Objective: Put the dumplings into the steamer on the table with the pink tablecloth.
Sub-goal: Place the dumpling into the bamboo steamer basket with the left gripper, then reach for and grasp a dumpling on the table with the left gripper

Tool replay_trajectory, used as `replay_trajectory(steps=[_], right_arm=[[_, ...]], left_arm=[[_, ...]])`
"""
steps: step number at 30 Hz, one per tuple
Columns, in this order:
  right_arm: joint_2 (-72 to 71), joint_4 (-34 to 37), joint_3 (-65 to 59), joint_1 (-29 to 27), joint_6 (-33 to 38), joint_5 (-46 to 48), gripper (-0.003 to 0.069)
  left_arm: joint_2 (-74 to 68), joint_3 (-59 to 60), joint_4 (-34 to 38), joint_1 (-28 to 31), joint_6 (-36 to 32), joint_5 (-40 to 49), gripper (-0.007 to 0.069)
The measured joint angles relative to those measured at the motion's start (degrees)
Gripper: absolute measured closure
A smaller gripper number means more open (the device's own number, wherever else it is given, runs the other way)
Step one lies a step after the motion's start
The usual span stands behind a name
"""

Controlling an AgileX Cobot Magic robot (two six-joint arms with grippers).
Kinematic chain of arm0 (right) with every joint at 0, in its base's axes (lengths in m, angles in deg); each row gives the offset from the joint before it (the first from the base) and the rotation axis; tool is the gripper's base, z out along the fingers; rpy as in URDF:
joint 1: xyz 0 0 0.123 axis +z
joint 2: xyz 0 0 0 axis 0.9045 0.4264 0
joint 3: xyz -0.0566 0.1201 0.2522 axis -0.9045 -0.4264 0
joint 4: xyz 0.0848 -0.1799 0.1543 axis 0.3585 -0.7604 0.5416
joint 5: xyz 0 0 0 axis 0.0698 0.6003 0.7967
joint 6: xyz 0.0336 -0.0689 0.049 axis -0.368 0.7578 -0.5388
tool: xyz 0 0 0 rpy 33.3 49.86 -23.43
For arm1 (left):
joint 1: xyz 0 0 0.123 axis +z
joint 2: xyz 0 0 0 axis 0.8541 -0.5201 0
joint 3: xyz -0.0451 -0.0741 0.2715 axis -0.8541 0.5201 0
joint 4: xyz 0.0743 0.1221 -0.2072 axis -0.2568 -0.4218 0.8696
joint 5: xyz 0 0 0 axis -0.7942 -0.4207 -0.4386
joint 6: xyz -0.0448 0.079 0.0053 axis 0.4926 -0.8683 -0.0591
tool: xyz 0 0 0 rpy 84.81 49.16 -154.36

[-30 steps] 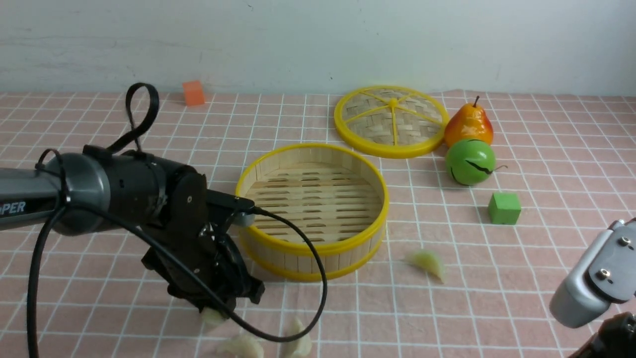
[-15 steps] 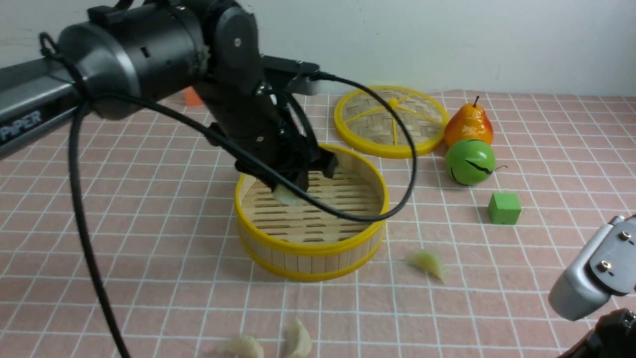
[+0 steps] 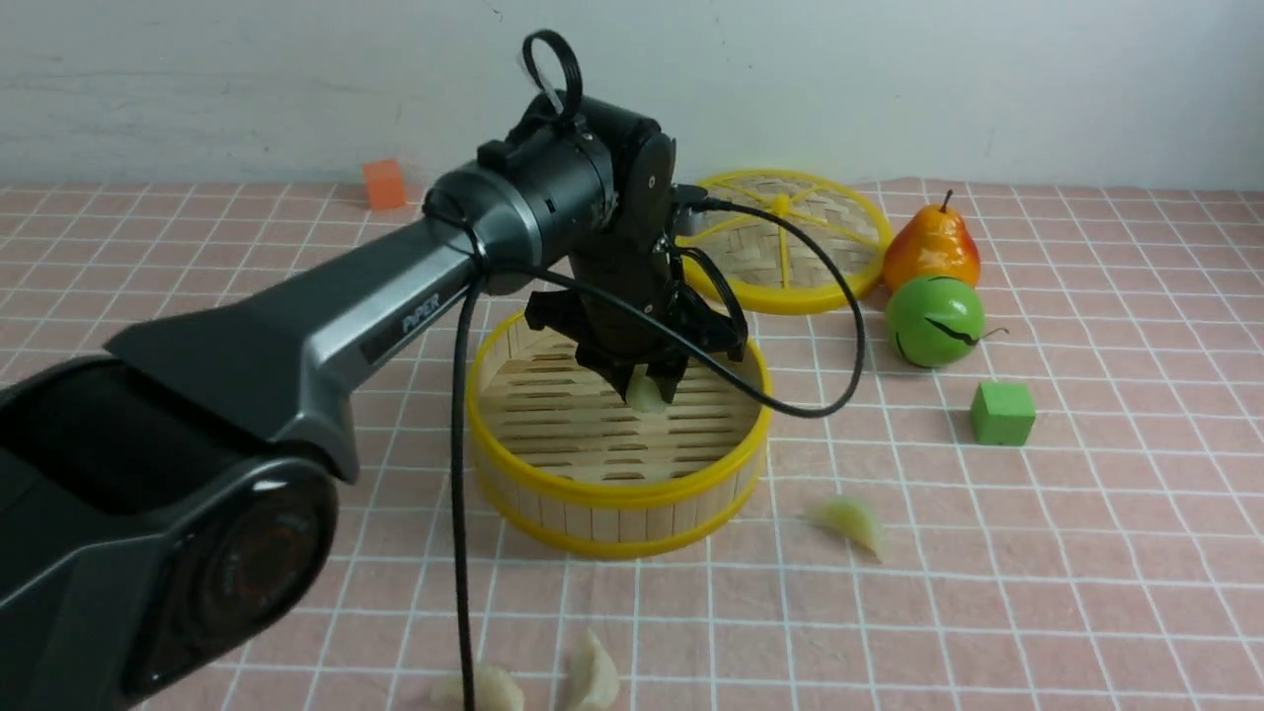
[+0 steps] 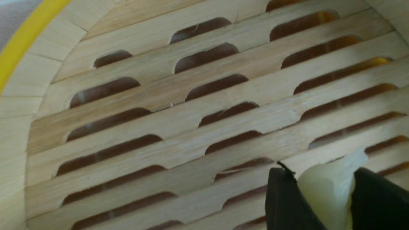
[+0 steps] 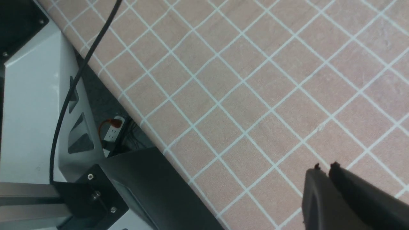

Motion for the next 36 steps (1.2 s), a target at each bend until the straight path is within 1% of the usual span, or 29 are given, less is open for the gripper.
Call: replay_trajectory(steps=[2,5,6,8,9,11,13,18,19,22,24,25,27,30,34,35,36], right_arm=[[-1.34,-1.05,0.0,0.0,0.0,-0.02,0.0617],[-1.87,-1.93,0.0,0.0,0.02,0.16,0.0617],[-1.87,-1.93,0.0,0.0,0.02,0.16,0.0617],[-1.87,-1.85,0.0,0.0,0.07,0.1,0.0617],[-1.87,-1.85,0.0,0.0,0.07,0.1,0.0617],[-1.87,-1.7,0.0,0.0,0.07,-0.37,0.0617],[-1.87,-1.7,0.0,0.0,0.07,-0.95,0.0617],[-1.87,-1.41,0.0,0.0,0.09,-2.66,0.0613],[-1.87,-1.41,0.0,0.0,0.09,-2.66,0.0613],[-1.87,-1.23,0.0,0.0,0.09,-3.73,0.0608],[-1.87,-1.23,0.0,0.0,0.14,-4.41,0.0606],[-1.87,-1.23,0.0,0.0,0.14,-4.6,0.0606],[-1.87,-1.23,0.0,0.0,0.14,-5.69,0.0603],[-1.87,-1.23,0.0,0.0,0.14,-7.06,0.0599],[-1.87,-1.23,0.0,0.0,0.14,-8.8,0.0595],[-1.87,-1.23,0.0,0.0,0.14,-9.46,0.0595],[-1.87,-1.23,0.0,0.0,0.14,-9.55,0.0595]], left_arm=[[-0.94,-0.42,0.05,0.0,0.01,-0.07,0.0351],[-1.11,-0.68,0.05,0.0,0.01,0.3,0.0247],[-1.11,-0.68,0.05,0.0,0.01,0.3,0.0239],[-0.16,-0.76,0.05,0.0,0.06,2.44,0.0141],[-0.02,-0.76,0.05,0.0,0.06,2.65,0.0141],[2.32,-0.76,0.05,0.0,0.06,6.35,0.0069],[5.03,-0.76,0.05,0.0,-0.55,8.18,0.0048],[14.57,1.54,1.8,-0.11,-4.89,8.98,0.0053],[15.05,1.83,2.17,-0.11,-4.89,9.04,0.0053],[24.24,9.91,4.09,-0.31,-7.85,9.21,0.0067],[29.18,16.35,4.21,-0.31,-9.16,9.28,0.007],[30.09,17.73,4.21,-0.31,-9.68,9.28,0.007],[34.4,25.82,3.77,-0.31,-11.76,9.39,0.0071],[39.41,35.71,3.34,-0.31,-17.51,9.34,0.0071],[42.4,48.7,3.52,-0.31,-29.61,9.06,0.0074],[42.79,53.03,3.58,-0.31,-33.9,7.92,0.0082],[42.79,53.03,3.58,-0.31,-34.46,7.92,0.0083]])
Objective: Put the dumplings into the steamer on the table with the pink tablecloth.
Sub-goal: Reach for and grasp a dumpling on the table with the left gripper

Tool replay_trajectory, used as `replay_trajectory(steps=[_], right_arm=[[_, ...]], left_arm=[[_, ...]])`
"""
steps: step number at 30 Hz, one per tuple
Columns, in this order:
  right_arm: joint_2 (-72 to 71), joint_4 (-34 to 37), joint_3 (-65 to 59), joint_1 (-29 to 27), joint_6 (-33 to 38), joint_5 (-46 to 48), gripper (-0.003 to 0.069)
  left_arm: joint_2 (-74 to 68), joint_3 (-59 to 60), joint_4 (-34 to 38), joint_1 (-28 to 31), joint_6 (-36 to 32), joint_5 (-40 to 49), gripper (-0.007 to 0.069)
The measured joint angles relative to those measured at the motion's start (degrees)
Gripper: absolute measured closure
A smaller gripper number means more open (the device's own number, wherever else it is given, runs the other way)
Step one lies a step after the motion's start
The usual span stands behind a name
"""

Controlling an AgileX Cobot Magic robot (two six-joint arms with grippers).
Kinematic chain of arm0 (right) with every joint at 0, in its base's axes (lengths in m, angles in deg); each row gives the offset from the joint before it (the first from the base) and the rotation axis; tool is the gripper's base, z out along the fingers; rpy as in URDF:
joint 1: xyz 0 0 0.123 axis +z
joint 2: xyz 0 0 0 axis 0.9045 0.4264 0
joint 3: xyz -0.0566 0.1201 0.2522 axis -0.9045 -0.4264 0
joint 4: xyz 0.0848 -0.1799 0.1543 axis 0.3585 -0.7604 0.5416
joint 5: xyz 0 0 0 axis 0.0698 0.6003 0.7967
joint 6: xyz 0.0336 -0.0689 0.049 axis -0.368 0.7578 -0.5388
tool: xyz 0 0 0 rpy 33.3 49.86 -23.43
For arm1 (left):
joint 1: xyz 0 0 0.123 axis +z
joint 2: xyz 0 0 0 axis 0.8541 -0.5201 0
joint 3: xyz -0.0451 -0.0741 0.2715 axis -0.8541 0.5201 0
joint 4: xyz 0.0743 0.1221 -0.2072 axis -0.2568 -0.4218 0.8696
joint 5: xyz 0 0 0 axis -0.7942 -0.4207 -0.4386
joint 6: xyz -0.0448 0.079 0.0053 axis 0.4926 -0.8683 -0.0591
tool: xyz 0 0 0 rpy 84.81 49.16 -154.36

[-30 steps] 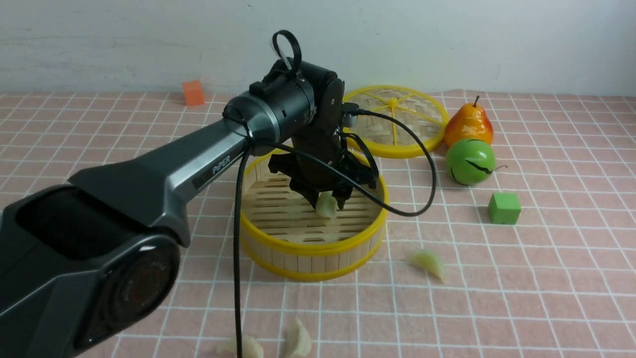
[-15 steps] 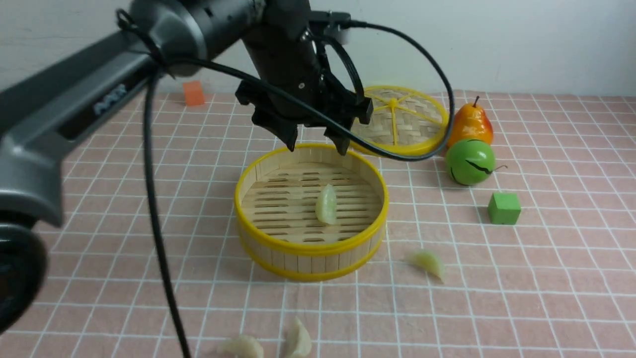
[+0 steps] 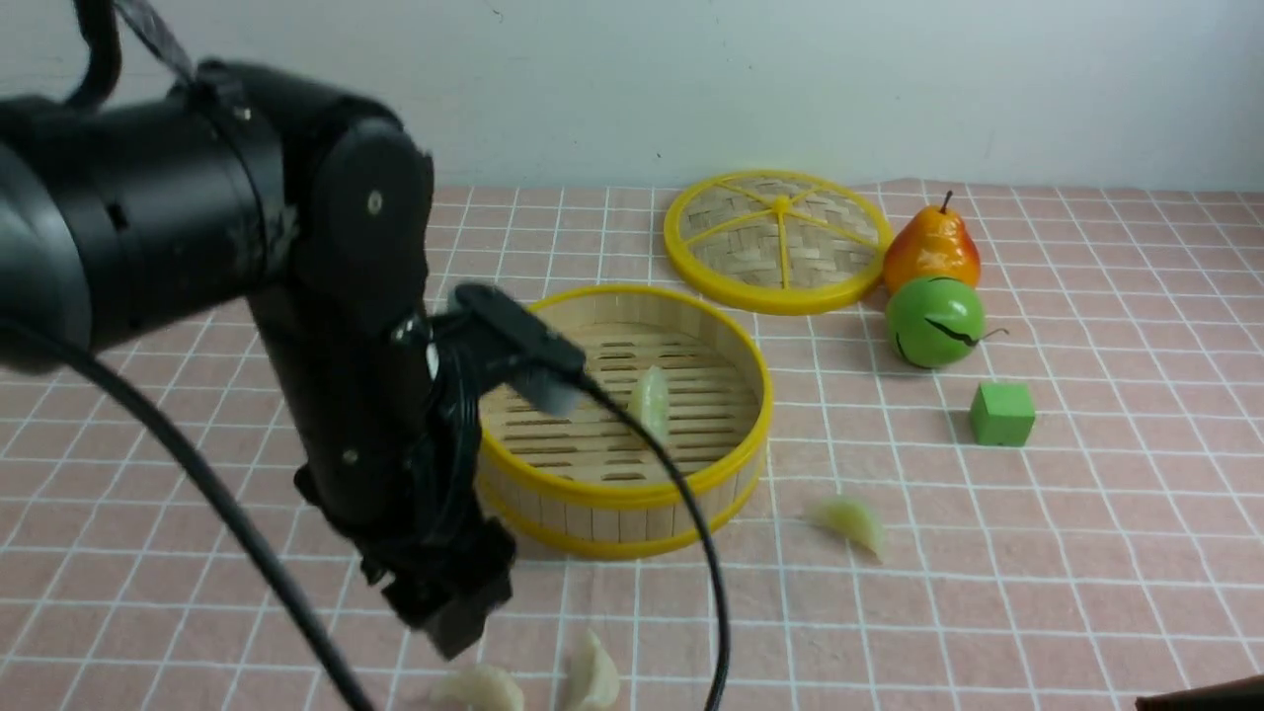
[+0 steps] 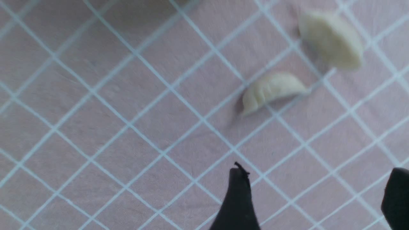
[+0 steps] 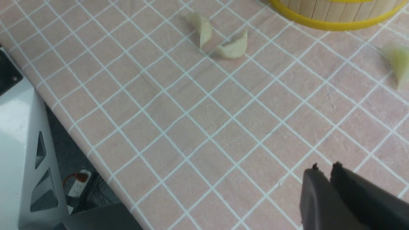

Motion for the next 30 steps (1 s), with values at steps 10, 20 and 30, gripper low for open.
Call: replay_trajectory(steps=[10,20,30], right_arm=[[0.0,0.0,0.0,0.0,0.0,0.19,0.0582],[0.0,0.13,0.0,0.0,0.0,2.06,0.0574],[0.0,0.13,0.0,0.0,0.0,1.94,0.0574]], left_arm=[[-2.9,10.11,2.96,0.0,-13.03,-16.77,0.0178],[-12.71,10.17,3.2,0.0,-13.4,-21.15,0.0212],[-13.47,8.76,3.01,0.0,-10.41,-19.65,0.0439]])
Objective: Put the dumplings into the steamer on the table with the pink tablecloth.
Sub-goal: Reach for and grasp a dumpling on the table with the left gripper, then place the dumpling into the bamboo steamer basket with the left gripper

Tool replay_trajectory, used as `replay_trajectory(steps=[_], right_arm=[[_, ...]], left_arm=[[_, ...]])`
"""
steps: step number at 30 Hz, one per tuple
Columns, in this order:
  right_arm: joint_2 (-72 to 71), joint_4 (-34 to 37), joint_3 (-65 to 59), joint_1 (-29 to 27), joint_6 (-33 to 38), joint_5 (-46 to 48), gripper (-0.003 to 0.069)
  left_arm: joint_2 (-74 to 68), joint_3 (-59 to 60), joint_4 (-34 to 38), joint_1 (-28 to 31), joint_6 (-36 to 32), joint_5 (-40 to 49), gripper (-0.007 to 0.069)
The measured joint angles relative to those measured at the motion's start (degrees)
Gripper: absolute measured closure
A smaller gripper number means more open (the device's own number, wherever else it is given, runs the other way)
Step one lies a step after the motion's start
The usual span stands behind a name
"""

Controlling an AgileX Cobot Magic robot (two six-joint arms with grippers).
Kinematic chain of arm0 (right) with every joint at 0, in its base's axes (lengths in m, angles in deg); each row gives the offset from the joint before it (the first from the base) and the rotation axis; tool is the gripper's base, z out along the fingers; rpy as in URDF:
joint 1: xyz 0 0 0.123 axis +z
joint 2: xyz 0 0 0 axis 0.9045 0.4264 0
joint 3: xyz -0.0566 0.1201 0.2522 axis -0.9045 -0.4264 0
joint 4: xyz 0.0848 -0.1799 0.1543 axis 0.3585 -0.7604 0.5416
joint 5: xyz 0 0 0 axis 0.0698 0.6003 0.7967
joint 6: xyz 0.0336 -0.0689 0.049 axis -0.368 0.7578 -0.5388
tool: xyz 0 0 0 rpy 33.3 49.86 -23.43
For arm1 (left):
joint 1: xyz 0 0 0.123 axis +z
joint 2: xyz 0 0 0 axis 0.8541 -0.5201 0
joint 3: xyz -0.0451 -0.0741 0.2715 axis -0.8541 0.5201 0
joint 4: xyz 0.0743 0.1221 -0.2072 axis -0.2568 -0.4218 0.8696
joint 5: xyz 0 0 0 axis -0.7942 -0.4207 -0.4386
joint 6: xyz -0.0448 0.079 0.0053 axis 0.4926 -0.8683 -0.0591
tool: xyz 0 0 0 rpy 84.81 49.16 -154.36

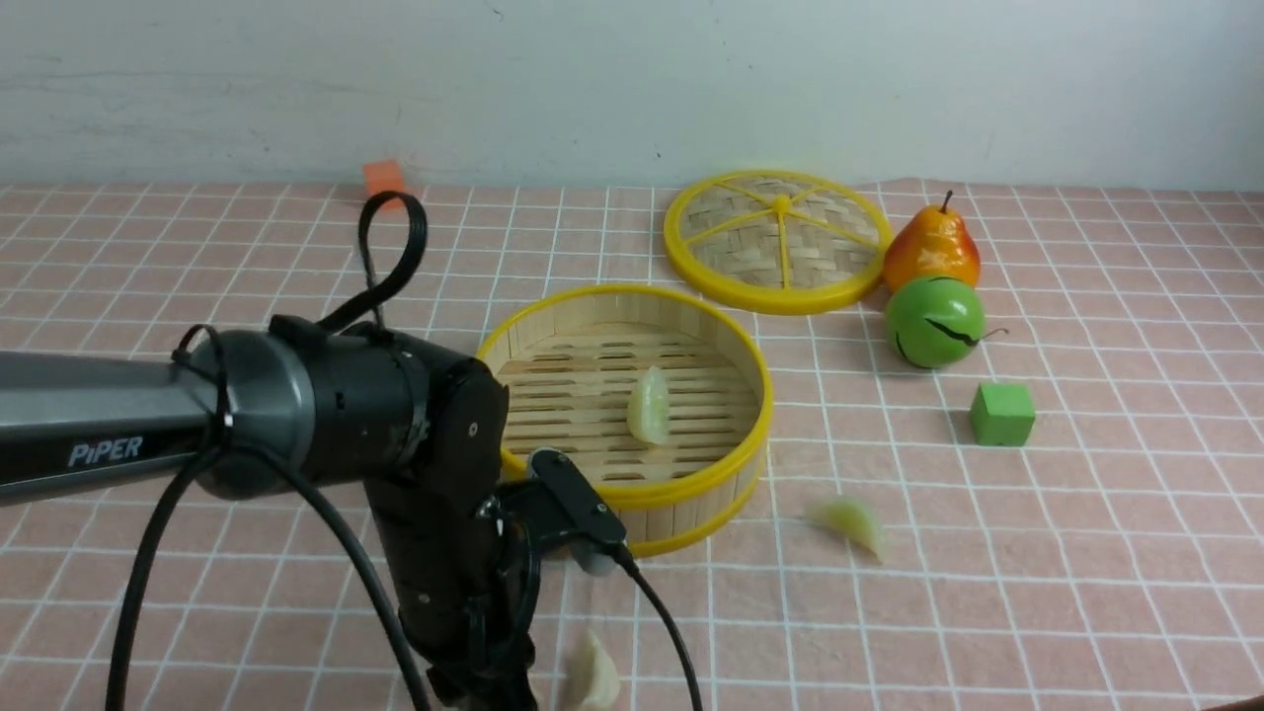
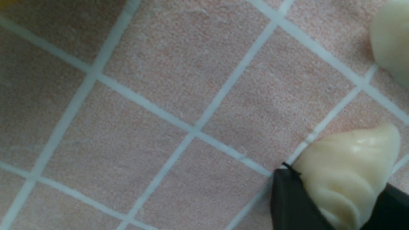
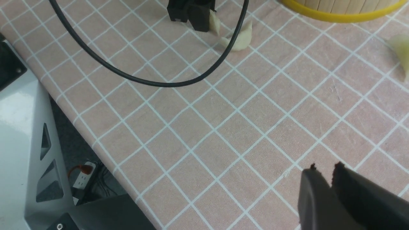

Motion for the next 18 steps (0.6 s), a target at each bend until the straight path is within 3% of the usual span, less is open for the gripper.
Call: replay_trajectory(steps=[9,14,18], right_arm=[[0.0,0.0,0.0,0.0,0.0,-2.15,0.0573],[0.0,0.0,0.0,0.0,0.0,-2.89,0.0568],[0.0,0.0,0.0,0.0,0.0,-2.96,0.0565]], left_arm=[[2.94,-12.73,0.17,0.2,9.4,9.75,0.0437],[3.16,-24.85,0.97,2.59,22.38,11.79,0.0437],[0.2,-30.97,1.02,4.78,28.43,10.08,0.0437]])
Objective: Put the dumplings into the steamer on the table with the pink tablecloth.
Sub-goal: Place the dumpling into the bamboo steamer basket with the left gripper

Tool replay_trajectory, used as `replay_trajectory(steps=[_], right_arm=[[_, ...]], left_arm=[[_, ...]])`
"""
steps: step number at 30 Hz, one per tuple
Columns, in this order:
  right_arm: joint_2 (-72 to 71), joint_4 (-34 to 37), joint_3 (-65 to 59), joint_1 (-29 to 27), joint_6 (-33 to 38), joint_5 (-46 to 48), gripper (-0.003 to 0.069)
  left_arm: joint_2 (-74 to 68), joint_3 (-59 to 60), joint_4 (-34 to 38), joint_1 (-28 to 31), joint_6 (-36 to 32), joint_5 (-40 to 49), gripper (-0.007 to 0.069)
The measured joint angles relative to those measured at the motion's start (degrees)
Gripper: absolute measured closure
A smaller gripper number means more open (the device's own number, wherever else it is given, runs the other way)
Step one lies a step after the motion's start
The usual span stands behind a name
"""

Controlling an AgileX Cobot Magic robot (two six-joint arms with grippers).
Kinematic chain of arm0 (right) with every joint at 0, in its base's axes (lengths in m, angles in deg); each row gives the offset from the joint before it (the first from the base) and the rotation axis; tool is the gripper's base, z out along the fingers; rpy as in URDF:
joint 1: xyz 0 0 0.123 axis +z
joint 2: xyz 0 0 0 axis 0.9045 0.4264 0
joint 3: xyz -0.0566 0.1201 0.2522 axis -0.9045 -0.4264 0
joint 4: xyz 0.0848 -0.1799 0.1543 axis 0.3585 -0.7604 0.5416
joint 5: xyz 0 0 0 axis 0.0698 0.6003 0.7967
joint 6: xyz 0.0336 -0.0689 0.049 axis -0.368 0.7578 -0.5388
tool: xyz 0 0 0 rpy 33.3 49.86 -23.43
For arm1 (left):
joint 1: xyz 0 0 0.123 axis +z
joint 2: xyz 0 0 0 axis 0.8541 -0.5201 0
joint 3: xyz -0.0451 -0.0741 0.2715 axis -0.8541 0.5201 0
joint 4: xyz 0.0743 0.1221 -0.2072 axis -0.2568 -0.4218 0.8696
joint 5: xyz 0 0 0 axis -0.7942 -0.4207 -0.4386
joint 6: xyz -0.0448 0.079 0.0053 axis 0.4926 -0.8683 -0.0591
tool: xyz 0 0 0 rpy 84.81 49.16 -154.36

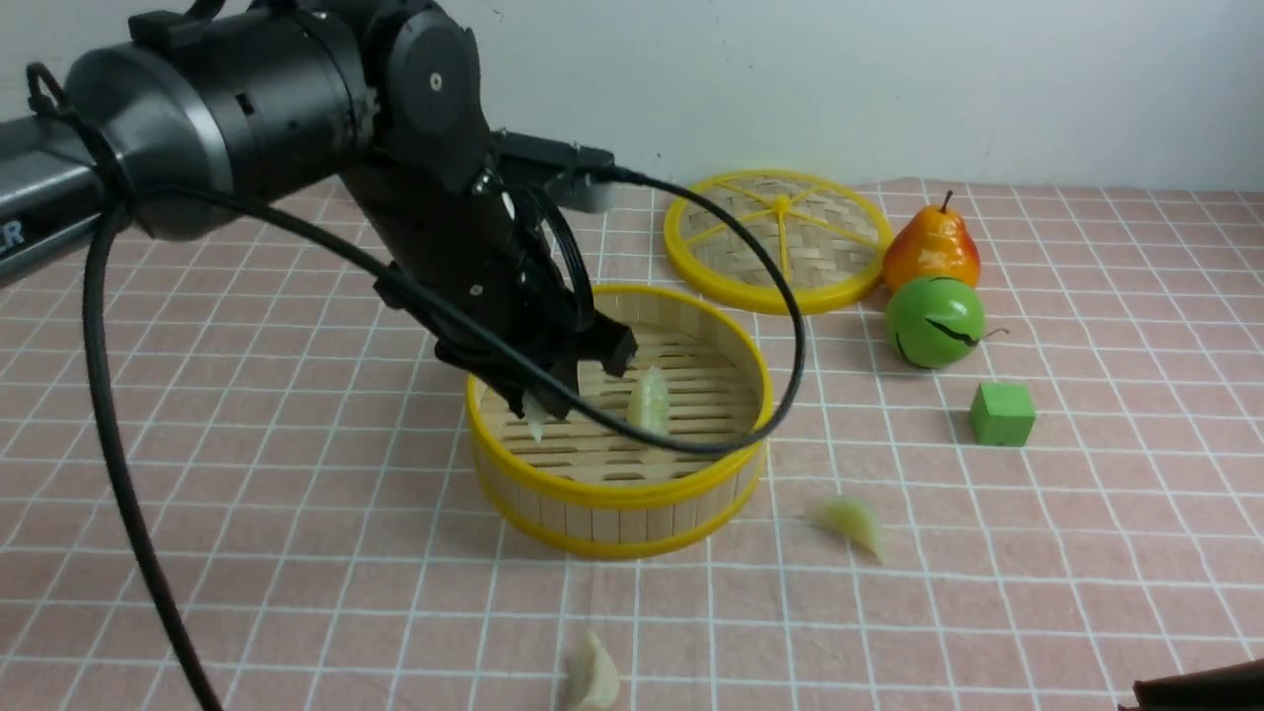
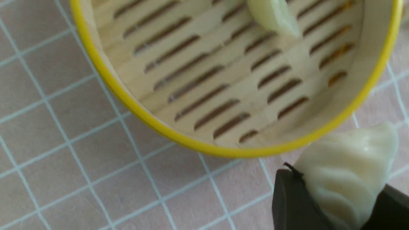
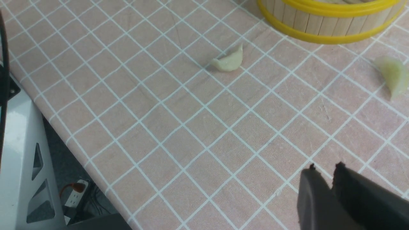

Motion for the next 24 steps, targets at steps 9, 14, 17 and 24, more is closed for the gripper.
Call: replay_trajectory(steps=[9,14,17,24], right_arm=[[0.0,0.43,0.0,0.0,0.0,0.66,0.0564],[0.0,0.54,0.0,0.0,0.0,4.13,0.0562],[0.0,0.66,0.0,0.0,0.0,5.97,0.0559],[0.0,0.66,0.0,0.0,0.0,5.43,0.0554]], left_arm=[[-12.7,-7.03,-2.14,1.04,7.87,-8.35,0.0437],[-18.22,-10.04,-5.81,1.04,12.13,-9.21,0.0432],[-20.3,-10.81,-8.42,1.04,15.49,-9.07,0.0356],[-19.5,-11.07,-9.58,1.04,16.84,-6.96,0.0176]])
